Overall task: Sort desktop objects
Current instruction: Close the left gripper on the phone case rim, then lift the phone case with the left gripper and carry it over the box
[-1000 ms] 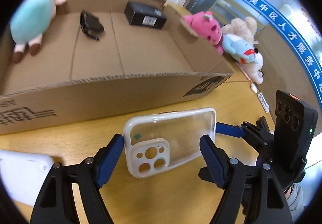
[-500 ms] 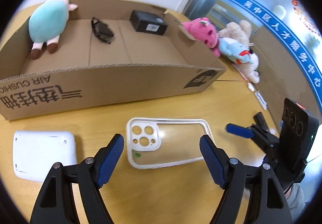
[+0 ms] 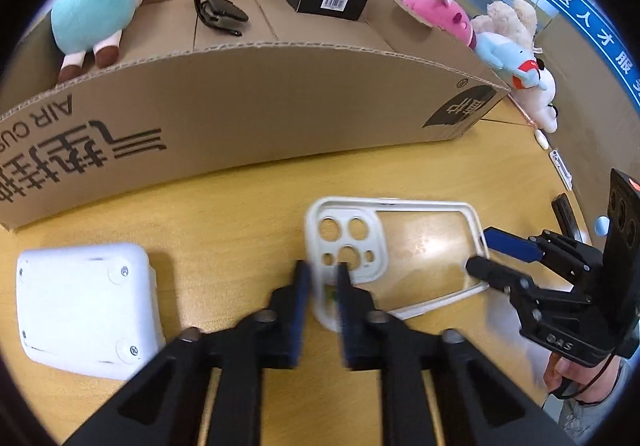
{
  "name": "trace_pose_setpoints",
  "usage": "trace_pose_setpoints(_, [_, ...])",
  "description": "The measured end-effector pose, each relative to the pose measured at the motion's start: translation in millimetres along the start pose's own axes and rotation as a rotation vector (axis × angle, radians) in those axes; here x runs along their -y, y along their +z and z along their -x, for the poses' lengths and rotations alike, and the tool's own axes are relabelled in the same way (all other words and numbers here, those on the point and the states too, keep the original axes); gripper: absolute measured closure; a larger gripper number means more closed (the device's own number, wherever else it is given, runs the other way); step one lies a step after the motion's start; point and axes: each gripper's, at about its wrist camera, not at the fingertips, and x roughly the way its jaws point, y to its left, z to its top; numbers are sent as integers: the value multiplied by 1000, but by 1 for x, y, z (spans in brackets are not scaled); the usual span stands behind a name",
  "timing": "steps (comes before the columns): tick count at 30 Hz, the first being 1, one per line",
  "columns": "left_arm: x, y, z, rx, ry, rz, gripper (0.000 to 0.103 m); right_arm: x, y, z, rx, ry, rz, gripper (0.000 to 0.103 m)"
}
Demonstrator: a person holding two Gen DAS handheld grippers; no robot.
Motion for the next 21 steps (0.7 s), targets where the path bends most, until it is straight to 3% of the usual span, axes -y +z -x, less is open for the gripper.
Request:
trace_pose_setpoints(9, [3, -2, 10, 41, 28, -18, 97, 4, -1, 6, 34, -18, -14, 91])
trace_pose_setpoints(21, [22, 30, 77, 204, 19, -84, 97, -2, 35, 66, 208, -16, -19, 92])
